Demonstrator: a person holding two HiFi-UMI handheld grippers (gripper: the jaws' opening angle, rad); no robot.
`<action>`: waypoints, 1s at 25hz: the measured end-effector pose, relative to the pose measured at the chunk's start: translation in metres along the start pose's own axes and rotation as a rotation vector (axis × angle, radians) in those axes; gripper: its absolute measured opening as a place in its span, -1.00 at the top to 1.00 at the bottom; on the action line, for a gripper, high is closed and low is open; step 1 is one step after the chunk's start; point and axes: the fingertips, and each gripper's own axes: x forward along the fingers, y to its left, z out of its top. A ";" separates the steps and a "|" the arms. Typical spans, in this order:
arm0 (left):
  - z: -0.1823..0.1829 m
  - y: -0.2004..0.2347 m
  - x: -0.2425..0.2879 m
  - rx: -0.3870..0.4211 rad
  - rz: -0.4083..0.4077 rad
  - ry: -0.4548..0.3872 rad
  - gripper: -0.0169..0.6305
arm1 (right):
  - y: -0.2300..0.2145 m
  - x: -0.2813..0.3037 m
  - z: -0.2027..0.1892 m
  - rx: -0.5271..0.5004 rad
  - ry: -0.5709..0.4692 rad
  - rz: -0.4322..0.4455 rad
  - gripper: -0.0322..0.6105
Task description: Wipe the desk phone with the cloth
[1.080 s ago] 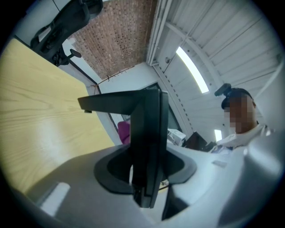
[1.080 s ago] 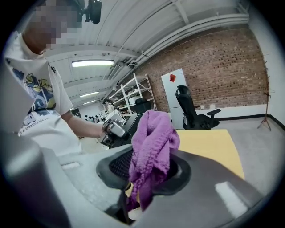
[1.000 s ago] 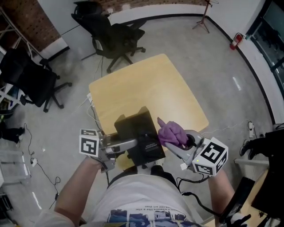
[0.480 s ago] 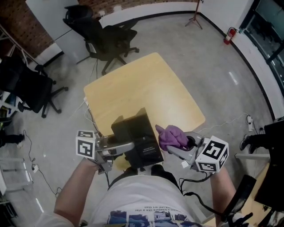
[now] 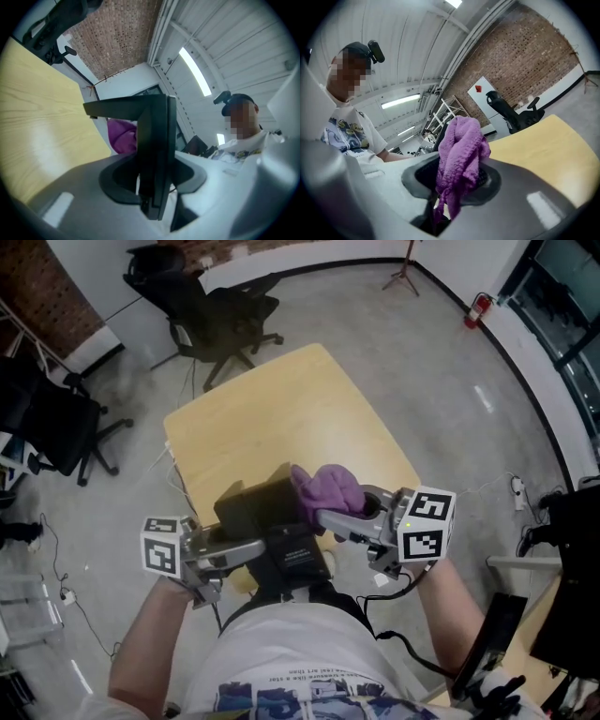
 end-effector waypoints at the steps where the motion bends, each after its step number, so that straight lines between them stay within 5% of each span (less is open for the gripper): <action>1: 0.000 0.000 -0.002 0.001 0.005 -0.008 0.40 | 0.002 -0.001 -0.005 0.005 0.008 0.011 0.58; 16: 0.017 0.020 -0.014 -0.003 0.048 -0.080 0.40 | 0.011 -0.026 -0.096 0.008 0.218 -0.047 0.58; 25: 0.021 0.032 -0.008 -0.037 0.087 -0.069 0.40 | 0.011 -0.032 -0.018 -0.191 0.085 -0.197 0.58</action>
